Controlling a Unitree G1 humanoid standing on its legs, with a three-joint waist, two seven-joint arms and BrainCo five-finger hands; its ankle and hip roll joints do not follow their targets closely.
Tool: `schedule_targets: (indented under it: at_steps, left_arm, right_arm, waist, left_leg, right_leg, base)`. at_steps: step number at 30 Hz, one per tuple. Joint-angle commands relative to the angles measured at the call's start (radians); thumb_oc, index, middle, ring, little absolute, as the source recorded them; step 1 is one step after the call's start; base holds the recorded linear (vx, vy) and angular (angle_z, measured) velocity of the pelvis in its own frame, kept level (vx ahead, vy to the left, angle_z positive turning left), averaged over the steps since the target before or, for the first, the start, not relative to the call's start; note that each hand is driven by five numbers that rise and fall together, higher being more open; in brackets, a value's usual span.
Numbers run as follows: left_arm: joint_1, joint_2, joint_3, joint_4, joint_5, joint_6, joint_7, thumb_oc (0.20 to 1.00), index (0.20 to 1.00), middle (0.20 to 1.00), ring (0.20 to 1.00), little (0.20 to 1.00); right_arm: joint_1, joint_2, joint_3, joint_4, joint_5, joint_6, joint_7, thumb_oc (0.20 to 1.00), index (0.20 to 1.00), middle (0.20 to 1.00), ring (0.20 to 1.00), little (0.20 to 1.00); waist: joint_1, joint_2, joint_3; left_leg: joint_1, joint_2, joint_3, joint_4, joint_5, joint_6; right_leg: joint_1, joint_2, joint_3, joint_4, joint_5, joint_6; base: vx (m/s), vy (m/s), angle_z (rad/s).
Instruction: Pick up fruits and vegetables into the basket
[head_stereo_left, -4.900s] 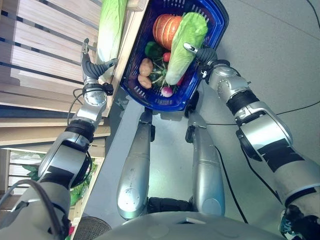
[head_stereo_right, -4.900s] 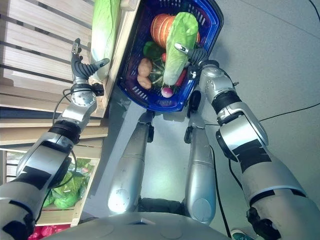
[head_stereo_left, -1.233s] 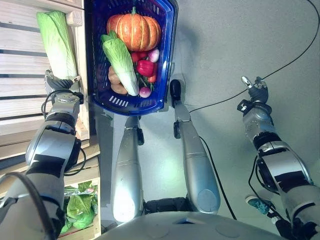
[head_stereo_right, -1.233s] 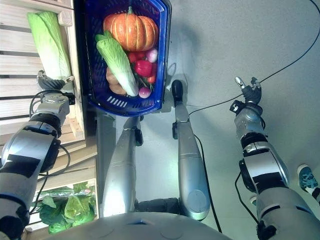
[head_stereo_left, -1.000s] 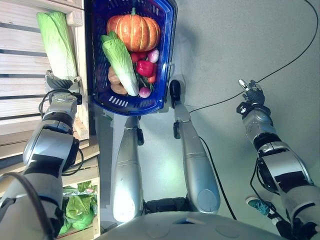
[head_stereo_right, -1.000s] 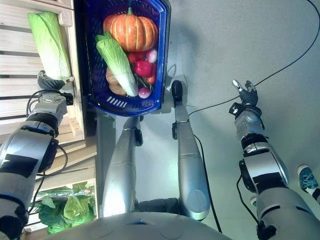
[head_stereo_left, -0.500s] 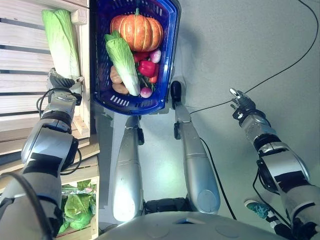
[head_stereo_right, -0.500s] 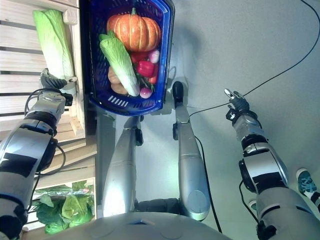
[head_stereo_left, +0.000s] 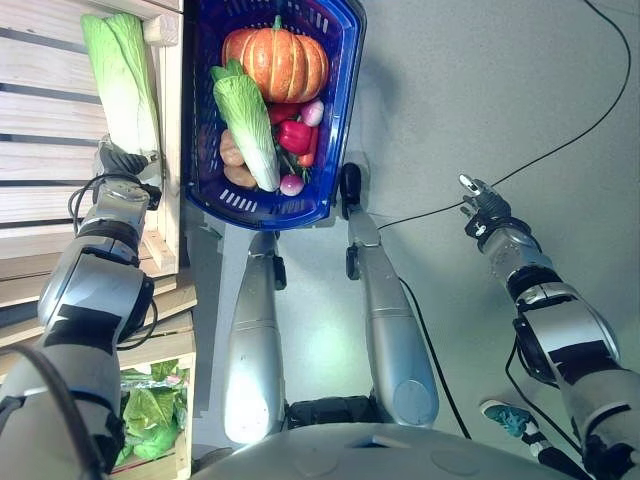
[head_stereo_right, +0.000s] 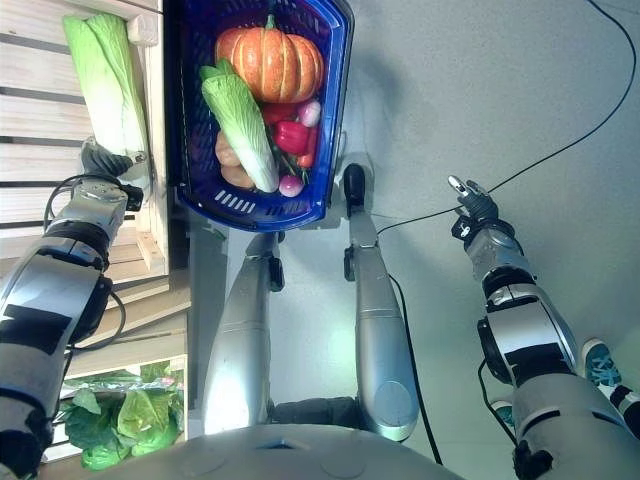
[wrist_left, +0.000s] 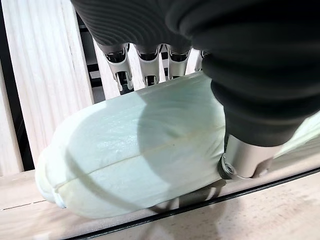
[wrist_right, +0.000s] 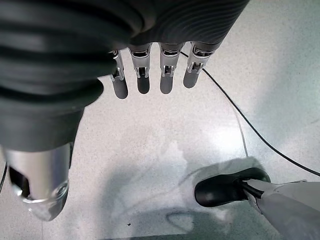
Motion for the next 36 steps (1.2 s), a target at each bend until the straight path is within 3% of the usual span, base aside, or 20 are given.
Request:
schedule_targets:
  at_steps: [1,6,10,16,20,26,31,36]
  left_arm:
    - [0.077,-0.085,0.036,0.034,-0.049,-0.036,-0.034,0.2,0.2,0.2,0.2,0.2]
    - [0.088,-0.082,0.061,0.015,-0.12,-0.103,-0.003,0.2,0.2,0.2,0.2,0.2]
    - [0.131,-0.065,0.137,-0.066,-0.235,-0.245,0.066,0.2,0.2,0.2,0.2,0.2]
    - [0.234,-0.061,0.211,-0.241,-0.206,-0.368,0.205,0.2,0.2,0.2,0.2,0.2]
    - [0.29,-0.061,0.226,-0.389,-0.137,-0.399,0.278,0.2,0.2,0.2,0.2,0.2]
    - [0.401,-0.089,0.213,-0.741,-0.079,-0.473,0.289,0.2,0.2,0.2,0.2,0.2]
    - [0.426,-0.083,0.189,-0.994,0.018,-0.46,0.264,0.2,0.2,0.2,0.2,0.2]
    - [0.439,-0.063,0.157,-1.139,0.063,-0.429,0.156,0.2,0.2,0.2,0.2,0.2]
  right_arm:
    - [0.035,0.005,0.009,0.022,0.04,-0.017,0.005,1.0,1.0,1.0,1.0,1.0]
    - [0.039,0.006,0.009,0.018,0.057,-0.041,0.02,1.0,1.0,1.0,1.0,1.0]
    - [0.062,0.006,-0.014,-0.012,0.076,-0.133,0.047,1.0,1.0,1.0,1.0,1.0]
    - [0.11,0.018,-0.038,-0.139,0.081,-0.237,0.005,1.0,1.0,1.0,1.0,1.0]
    - [0.137,0.019,-0.047,-0.251,0.07,-0.273,-0.04,1.0,1.0,1.0,1.0,1.0]
    - [0.229,0.042,-0.047,-0.537,0.028,-0.341,-0.129,1.0,1.0,1.0,1.0,1.0]
    - [0.274,0.068,-0.062,-0.72,-0.018,-0.359,-0.153,1.0,1.0,1.0,1.0,1.0]
    - [0.303,0.078,-0.068,-0.885,-0.067,-0.34,-0.155,1.0,1.0,1.0,1.0,1.0]
  waist:
    - [0.009,0.001,-0.027]
    - [0.011,0.006,-0.027]
    - [0.017,0.02,-0.027]
    - [0.029,0.045,-0.027]
    - [0.036,0.063,-0.027]
    - [0.046,0.077,-0.027]
    - [0.05,0.076,-0.027]
    - [0.046,0.075,-0.027]
  left_leg:
    - [-0.001,-0.042,0.024,-0.119,0.054,0.01]
    - [0.003,-0.043,0.023,-0.12,0.056,0.009]
    - [0.029,-0.048,0.016,-0.138,0.057,0.008]
    - [0.055,-0.056,0.004,-0.153,0.064,0.009]
    - [0.062,-0.06,-0.001,-0.155,0.066,0.008]
    - [0.061,-0.061,-0.003,-0.15,0.07,0.011]
    - [0.065,-0.063,-0.003,-0.163,0.071,0.02]
    - [0.075,-0.065,0.001,-0.173,0.074,0.023]
  right_leg:
    - [0.022,0.043,-0.071,0.064,-0.132,0.036]
    - [0.024,0.043,-0.069,0.069,-0.136,0.035]
    - [0.045,0.045,-0.065,0.064,-0.143,0.035]
    - [0.07,0.045,-0.067,0.06,-0.147,0.031]
    - [0.081,0.042,-0.069,0.061,-0.154,0.028]
    - [0.093,0.043,-0.069,0.068,-0.159,0.024]
    - [0.098,0.043,-0.071,0.06,-0.155,0.027]
    - [0.111,0.041,-0.076,0.051,-0.149,0.032]
  base:
    - [0.0,0.0,0.0]
    - [0.0,0.0,0.0]
    - [0.0,0.0,0.0]
    - [0.0,0.0,0.0]
    - [-0.01,0.001,0.01]
    - [0.0,0.0,0.0]
    - [0.0,0.0,0.0]
    - [0.0,0.0,0.0]
